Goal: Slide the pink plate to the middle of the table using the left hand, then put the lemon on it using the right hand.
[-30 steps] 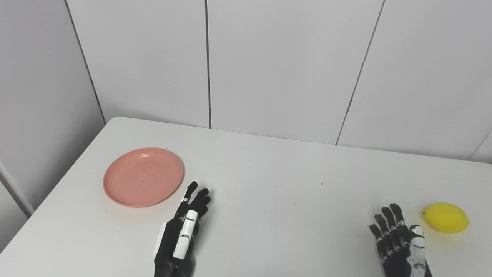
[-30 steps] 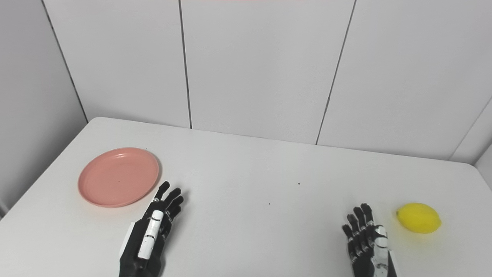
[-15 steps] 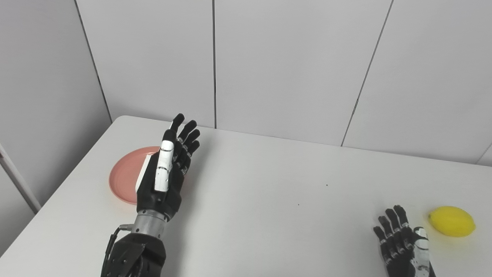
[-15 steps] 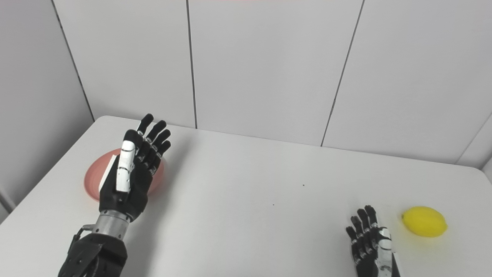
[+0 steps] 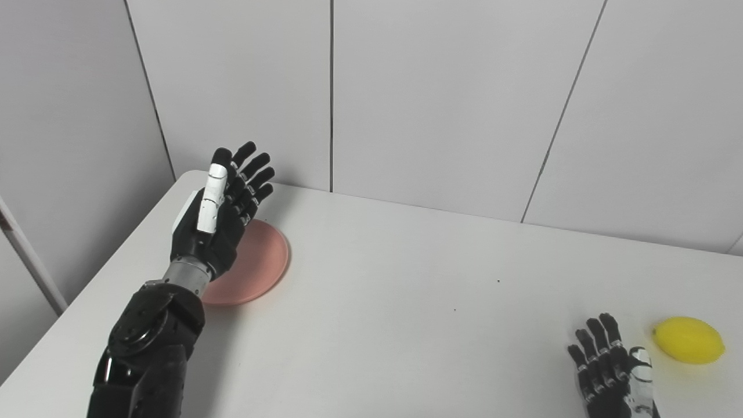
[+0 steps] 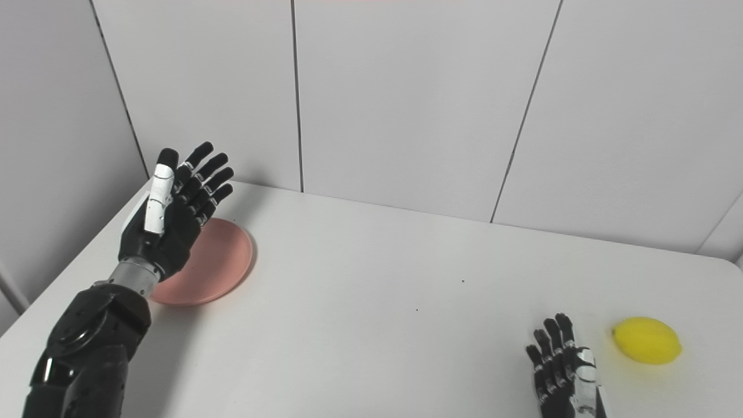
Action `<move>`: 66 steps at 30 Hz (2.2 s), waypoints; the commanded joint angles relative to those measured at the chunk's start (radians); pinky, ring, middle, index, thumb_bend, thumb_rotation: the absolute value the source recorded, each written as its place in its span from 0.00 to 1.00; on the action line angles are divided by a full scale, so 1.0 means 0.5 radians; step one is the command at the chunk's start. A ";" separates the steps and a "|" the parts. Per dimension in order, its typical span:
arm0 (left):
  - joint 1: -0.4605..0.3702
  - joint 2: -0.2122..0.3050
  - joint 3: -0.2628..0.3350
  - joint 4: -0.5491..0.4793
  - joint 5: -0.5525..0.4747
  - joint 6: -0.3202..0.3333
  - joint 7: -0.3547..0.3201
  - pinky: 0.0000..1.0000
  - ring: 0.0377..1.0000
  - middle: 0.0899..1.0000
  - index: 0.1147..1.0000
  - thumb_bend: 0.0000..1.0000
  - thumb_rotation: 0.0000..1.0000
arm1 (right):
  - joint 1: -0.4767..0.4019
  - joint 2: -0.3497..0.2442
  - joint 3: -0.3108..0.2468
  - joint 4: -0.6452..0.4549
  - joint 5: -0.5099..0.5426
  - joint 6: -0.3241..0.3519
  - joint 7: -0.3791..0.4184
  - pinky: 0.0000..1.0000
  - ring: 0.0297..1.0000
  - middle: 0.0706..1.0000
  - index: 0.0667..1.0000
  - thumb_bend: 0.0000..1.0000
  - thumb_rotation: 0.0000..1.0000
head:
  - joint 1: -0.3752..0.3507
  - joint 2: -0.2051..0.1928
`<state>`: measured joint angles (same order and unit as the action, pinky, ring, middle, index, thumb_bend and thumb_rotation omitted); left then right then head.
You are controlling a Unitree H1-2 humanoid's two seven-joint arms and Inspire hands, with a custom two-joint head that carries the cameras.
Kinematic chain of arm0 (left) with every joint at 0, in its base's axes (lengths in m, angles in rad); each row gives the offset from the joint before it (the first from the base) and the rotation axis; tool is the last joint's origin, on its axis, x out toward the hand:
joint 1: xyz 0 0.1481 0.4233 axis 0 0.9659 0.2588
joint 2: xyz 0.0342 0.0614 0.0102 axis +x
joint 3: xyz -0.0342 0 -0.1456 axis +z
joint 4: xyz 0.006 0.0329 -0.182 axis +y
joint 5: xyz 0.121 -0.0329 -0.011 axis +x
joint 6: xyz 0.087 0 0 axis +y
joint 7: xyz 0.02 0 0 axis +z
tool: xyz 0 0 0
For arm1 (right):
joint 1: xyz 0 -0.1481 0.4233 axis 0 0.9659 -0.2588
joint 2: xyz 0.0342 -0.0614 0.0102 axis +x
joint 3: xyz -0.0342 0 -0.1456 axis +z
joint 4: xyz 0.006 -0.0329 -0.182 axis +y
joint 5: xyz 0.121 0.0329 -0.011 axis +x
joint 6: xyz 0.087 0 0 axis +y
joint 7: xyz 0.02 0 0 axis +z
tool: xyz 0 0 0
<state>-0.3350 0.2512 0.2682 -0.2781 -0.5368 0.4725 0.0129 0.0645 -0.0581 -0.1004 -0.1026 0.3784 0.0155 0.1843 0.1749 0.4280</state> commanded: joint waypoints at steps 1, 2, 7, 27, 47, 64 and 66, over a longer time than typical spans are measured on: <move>-0.098 0.144 0.038 0.027 -0.059 -0.011 -0.089 0.94 0.91 0.90 0.90 0.93 0.80 | 0.063 0.009 -0.005 0.087 0.018 -0.038 0.025 1.00 1.00 1.00 1.00 0.65 1.00 | 0.006 0.002; -0.108 0.181 0.044 0.053 -0.073 -0.009 -0.102 0.93 0.91 0.89 0.90 0.94 0.81 | 0.064 0.007 -0.005 0.085 0.017 -0.039 0.026 1.00 1.00 1.00 1.00 0.65 1.00 | 0.006 0.003; -0.168 0.306 0.090 0.192 -0.166 -0.008 -0.100 0.88 0.88 0.86 0.87 0.93 0.82 | 0.063 0.004 -0.003 0.078 0.021 -0.019 0.022 1.00 1.00 1.00 1.00 0.64 1.00 | 0.009 0.000; -0.348 0.473 0.352 0.895 -0.018 -0.312 -0.240 0.88 0.86 0.84 0.84 0.95 0.83 | 0.069 0.007 -0.002 0.054 0.015 -0.012 0.011 1.00 1.00 1.00 1.00 0.64 1.00 | 0.000 0.016; -0.368 0.389 0.365 1.395 0.079 -0.599 -0.294 0.86 0.85 0.85 0.88 0.93 0.76 | 0.077 0.007 0.010 0.033 -0.004 -0.006 0.003 1.00 1.00 1.00 1.00 0.62 1.00 | -0.013 0.046; -0.375 0.451 0.300 1.857 0.194 -0.930 -0.451 0.90 0.87 0.85 0.88 0.88 0.77 | 0.077 -0.004 0.002 0.028 0.012 0.025 -0.001 1.00 1.00 1.00 1.00 0.65 0.99 | -0.015 0.071; -0.375 0.460 0.295 1.906 0.191 -0.961 -0.484 0.91 0.89 0.86 0.89 0.88 0.77 | 0.077 -0.008 0.004 0.028 0.012 0.021 0.004 1.00 1.00 1.00 1.00 0.64 0.99 | -0.016 0.073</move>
<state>-0.4829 0.4457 0.4153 0.6656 -0.4440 0.0238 -0.2078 0.0745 -0.0638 -0.1000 -0.1158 0.3780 0.0168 0.1809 0.1657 0.4633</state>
